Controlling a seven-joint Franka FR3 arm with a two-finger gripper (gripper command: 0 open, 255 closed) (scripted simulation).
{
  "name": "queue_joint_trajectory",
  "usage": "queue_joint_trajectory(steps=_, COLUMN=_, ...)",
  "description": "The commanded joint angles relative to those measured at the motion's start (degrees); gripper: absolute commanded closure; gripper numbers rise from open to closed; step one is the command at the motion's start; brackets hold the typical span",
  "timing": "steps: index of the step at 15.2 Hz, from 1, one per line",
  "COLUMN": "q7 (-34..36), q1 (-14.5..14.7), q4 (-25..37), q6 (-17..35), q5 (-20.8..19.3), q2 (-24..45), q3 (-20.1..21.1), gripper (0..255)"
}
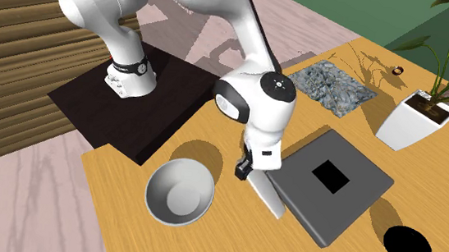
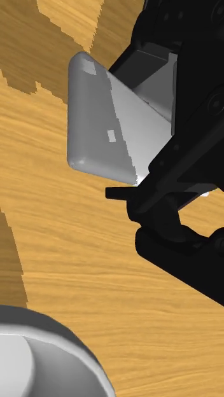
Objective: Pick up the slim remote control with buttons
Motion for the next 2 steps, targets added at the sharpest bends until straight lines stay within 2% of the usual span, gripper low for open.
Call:
queue_joint_trajectory(steps=1, q7=0.00, q1=0.13, q4=-0.35, q6=-0.56, q5=-0.07, q2=-0.93, q3=0.05, gripper=255)
queue_joint_trajectory(steps=2, q7=0.00, q1=0.13, q4=-0.35, q6=-0.56, q5=-0.07, q2=-0.92, q3=0.05, gripper=255)
